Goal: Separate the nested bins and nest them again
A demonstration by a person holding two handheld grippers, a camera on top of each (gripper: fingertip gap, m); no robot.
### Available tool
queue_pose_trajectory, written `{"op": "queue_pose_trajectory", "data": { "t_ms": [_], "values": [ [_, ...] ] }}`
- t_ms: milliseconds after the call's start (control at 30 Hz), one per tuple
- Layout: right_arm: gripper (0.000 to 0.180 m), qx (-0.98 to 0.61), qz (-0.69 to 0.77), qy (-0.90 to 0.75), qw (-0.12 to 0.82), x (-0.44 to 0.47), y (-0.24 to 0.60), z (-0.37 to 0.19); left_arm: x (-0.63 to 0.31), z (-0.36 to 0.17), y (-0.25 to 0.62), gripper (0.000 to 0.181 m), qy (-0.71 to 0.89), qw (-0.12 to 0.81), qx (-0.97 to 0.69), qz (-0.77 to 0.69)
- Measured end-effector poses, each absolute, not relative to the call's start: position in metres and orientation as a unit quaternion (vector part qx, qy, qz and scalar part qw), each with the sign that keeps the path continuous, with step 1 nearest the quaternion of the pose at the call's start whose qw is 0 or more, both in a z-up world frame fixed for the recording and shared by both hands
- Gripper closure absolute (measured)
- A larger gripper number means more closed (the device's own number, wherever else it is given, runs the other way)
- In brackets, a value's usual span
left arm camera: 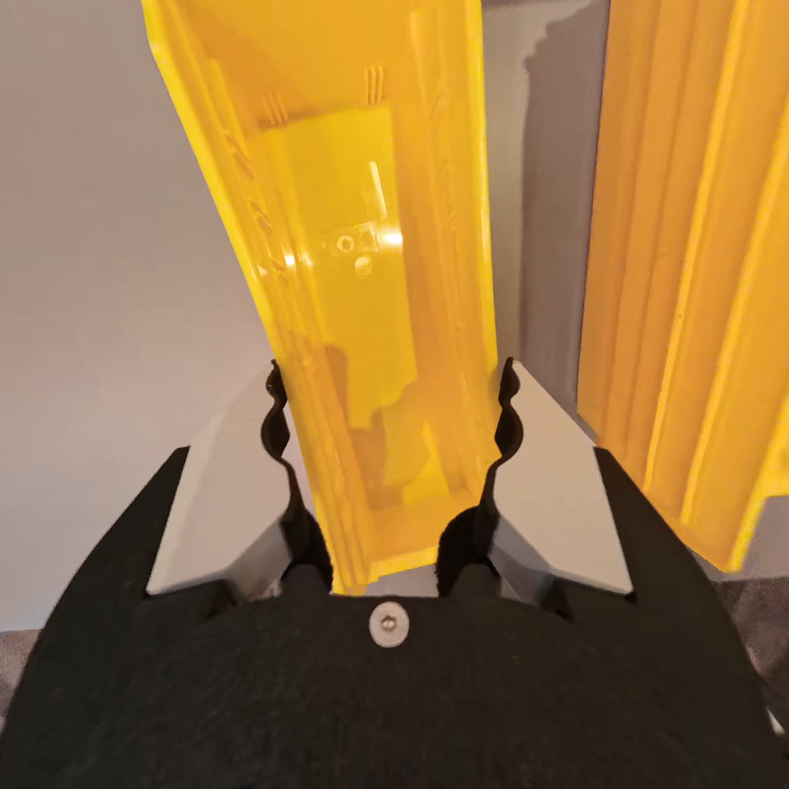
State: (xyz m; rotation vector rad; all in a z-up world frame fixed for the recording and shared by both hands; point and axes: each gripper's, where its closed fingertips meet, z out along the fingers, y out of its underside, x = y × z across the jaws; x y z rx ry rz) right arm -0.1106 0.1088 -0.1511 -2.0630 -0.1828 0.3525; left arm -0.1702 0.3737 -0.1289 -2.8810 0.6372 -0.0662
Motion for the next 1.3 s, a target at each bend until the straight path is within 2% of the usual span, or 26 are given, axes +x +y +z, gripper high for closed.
{"op": "queue_pose_trajectory", "data": {
  "t_ms": [333, 500, 633, 833, 1000, 1300],
  "values": [
    [0.110, -0.852, 0.159, -0.061, 0.495, -0.109, 0.112, -0.150, -0.122, 0.019, 0.377, 0.084, 0.235, 0.173, -0.954, -0.063],
    [0.111, -0.852, 0.157, -0.060, 0.496, -0.108, 0.112, -0.150, -0.068, 0.054, 0.357, 0.083, 0.248, 0.188, -0.945, -0.099],
    [0.111, -0.853, 0.155, -0.060, 0.495, -0.107, 0.110, -0.149, -0.027, 0.045, 0.340, 0.084, 0.256, 0.181, -0.944, -0.108],
    [0.111, -0.848, 0.163, -0.042, 0.503, -0.096, 0.108, -0.144, 0.014, -0.001, 0.323, 0.085, 0.257, 0.147, -0.949, -0.111],
    [0.111, -0.843, 0.169, -0.028, 0.509, -0.086, 0.107, -0.140, 0.017, -0.029, 0.331, 0.085, 0.255, 0.150, -0.952, -0.074],
    [0.111, -0.841, 0.185, -0.022, 0.508, -0.085, 0.109, -0.138, 0.026, -0.045, 0.347, 0.085, 0.245, 0.184, -0.949, -0.069]
  ]
}}
